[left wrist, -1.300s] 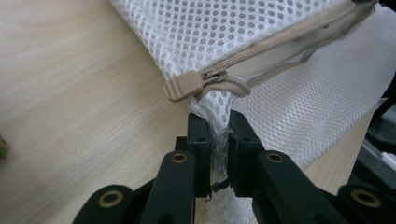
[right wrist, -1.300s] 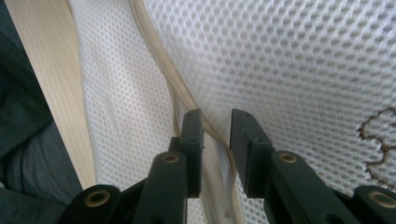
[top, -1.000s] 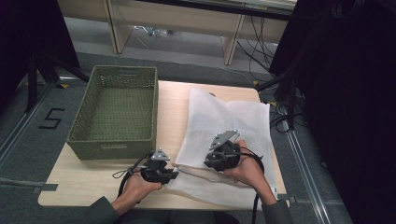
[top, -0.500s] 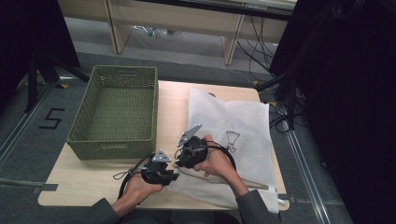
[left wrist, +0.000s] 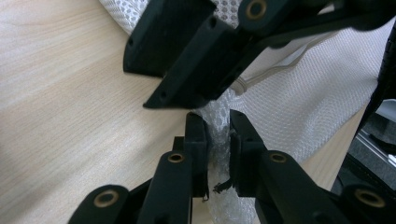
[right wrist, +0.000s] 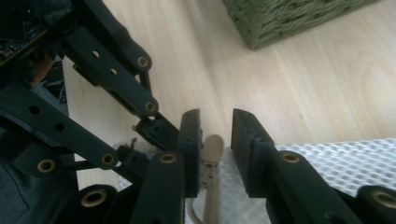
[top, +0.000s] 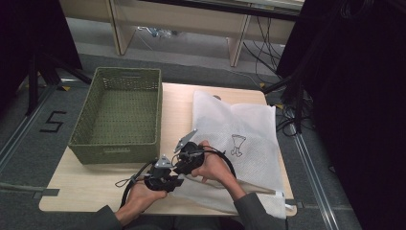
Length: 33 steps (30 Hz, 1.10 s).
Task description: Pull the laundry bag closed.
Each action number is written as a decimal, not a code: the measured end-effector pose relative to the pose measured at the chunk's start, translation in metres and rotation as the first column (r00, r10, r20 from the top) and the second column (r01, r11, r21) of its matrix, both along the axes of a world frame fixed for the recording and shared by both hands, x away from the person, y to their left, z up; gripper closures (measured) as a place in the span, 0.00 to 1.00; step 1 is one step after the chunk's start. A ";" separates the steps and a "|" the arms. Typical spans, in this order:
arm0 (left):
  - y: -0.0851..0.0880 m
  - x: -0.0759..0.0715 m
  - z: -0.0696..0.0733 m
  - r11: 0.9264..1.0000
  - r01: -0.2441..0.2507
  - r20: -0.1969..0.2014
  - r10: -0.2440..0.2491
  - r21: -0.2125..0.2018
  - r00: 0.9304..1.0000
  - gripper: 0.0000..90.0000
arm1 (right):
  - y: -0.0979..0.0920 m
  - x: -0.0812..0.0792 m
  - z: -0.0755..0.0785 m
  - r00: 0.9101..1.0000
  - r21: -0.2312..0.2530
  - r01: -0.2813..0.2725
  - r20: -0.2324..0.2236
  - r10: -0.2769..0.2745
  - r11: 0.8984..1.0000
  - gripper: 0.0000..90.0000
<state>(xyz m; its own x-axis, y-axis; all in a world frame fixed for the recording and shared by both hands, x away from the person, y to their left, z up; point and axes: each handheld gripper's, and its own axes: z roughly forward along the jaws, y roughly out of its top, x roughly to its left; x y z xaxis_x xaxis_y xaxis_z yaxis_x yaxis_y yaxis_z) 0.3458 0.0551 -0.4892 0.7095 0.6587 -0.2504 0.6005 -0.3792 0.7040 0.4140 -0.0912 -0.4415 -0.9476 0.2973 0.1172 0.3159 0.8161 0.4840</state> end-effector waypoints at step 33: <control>-0.001 -0.001 0.001 1.000 -0.001 -0.005 0.000 -0.019 1.000 0.90 | -0.028 -0.010 0.014 1.000 0.005 0.031 0.000 -0.031 0.999 0.87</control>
<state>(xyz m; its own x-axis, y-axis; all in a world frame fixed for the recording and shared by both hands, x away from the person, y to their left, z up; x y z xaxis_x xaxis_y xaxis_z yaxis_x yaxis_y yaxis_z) 0.3452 0.0539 -0.4887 0.7078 0.6543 -0.2663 0.6043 -0.3656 0.7079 0.4041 -0.1190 -0.4274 -0.9379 0.3261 0.1185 0.3410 0.8032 0.4884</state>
